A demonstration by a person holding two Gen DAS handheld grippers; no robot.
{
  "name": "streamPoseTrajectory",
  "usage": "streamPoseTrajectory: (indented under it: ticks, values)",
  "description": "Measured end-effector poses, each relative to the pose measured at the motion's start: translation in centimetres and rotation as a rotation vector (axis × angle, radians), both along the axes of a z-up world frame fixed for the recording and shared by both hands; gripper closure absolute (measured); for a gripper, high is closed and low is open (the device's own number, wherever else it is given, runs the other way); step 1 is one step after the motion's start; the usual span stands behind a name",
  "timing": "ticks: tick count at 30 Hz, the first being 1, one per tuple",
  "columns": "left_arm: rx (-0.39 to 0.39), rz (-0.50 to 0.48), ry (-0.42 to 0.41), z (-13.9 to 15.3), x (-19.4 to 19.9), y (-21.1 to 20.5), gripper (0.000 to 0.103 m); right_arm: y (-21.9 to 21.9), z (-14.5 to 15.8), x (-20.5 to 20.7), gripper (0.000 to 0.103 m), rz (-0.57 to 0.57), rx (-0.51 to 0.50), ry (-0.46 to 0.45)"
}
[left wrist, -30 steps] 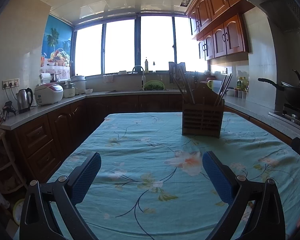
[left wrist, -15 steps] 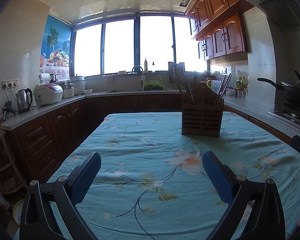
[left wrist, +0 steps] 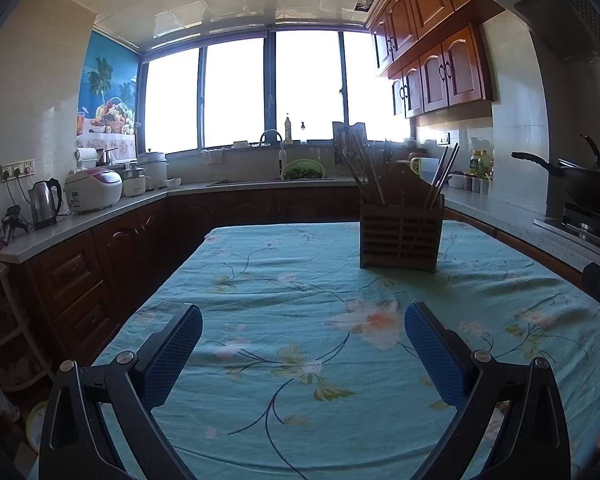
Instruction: Organize utensils
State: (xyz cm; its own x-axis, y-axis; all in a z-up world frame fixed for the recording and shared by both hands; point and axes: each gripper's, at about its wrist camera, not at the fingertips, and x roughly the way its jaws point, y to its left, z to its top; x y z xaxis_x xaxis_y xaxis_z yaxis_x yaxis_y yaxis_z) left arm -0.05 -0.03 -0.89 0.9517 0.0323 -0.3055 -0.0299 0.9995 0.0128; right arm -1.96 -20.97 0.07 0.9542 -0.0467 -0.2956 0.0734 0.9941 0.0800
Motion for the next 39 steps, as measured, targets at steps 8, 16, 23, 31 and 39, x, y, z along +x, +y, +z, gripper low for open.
streamPoseTrajectory:
  ticks: [8, 16, 23, 31, 39]
  values:
    - [0.004, -0.003, 0.001, 0.1, -0.1, -0.6, 0.001, 0.2, 0.1, 0.0, 0.0, -0.001, 0.003, -0.004]
    - [0.003, -0.006, 0.003, 0.1, -0.1, -0.9, 0.001, 0.2, 0.2, 0.0, 0.0, 0.0, 0.006, -0.005]
    - [0.0, -0.013, 0.011, 0.2, 0.1, -1.2, 0.001, 0.3, 0.3, 0.1, 0.0, 0.0, 0.01, -0.001]
    - [-0.012, -0.019, 0.036, 0.4, 0.6, -1.5, 0.001, 0.2, 0.2, 0.9, 0.0, -0.001, 0.018, 0.02]
    - [-0.022, -0.039, 0.063, 0.8, 1.2, -2.1, 0.001, 0.1, 0.0, 1.7, 0.0, 0.006, 0.028, 0.052]
